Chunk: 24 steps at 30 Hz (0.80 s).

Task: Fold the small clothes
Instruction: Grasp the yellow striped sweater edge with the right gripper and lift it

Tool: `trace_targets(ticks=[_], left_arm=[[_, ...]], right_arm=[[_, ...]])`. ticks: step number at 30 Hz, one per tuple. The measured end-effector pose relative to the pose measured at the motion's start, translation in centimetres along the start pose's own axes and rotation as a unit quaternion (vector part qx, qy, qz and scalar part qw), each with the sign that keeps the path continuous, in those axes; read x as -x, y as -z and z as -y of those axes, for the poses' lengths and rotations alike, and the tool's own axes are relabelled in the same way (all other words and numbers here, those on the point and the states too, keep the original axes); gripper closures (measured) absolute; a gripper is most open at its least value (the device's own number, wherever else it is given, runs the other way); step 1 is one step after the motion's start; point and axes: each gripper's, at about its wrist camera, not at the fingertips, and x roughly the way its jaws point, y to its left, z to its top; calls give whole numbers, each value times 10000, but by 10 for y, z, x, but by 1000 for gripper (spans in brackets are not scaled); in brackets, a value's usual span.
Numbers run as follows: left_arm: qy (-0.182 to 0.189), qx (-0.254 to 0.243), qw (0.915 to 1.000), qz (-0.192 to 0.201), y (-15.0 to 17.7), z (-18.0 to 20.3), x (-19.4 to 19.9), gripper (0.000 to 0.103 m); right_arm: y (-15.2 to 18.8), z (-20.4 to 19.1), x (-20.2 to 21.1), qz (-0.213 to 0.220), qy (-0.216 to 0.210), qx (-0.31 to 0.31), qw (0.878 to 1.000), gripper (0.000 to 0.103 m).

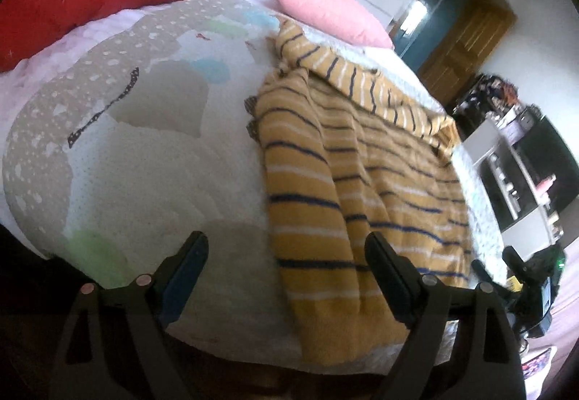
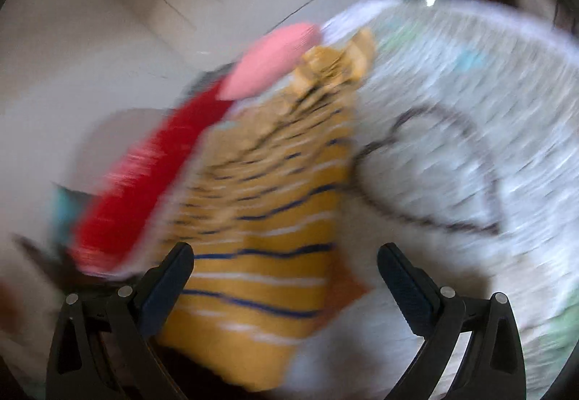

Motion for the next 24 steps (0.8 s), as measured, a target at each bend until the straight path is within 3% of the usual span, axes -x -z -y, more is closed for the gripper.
trace_targets(ticks=[1,3,8,12,18,22,24], left_arm=[[120,77,9999,-13,-1,-4,-1,16],[356,239,9990,-115,-3,-11,-6,16],[864,400,9948,-361,-9,-18,-17,16],[1576,498,9846,-571,-20,-18,-28,16],[2200,337,9719,-762,-25,-1,-47,16],[2371,-10,9673,-897,-12,22,-56,40],[2263,-140,9697,-910,-1,28,-60,45]], right_arm=[[0,4,-6,-187,-378,-240,9988,0],[2,4,-20,-441,-514,-350,9971,0],[0,-16,-36,-638,56,104,9979,0],[1,-11,-35,-664,65,46,9978,2],[9,-3,-31,-655,-641,-351,9952,1],[11,-10,-46,-826,-1080,-402,9899,1],[11,-15,-52,-904,-1248,-382,9873,1]])
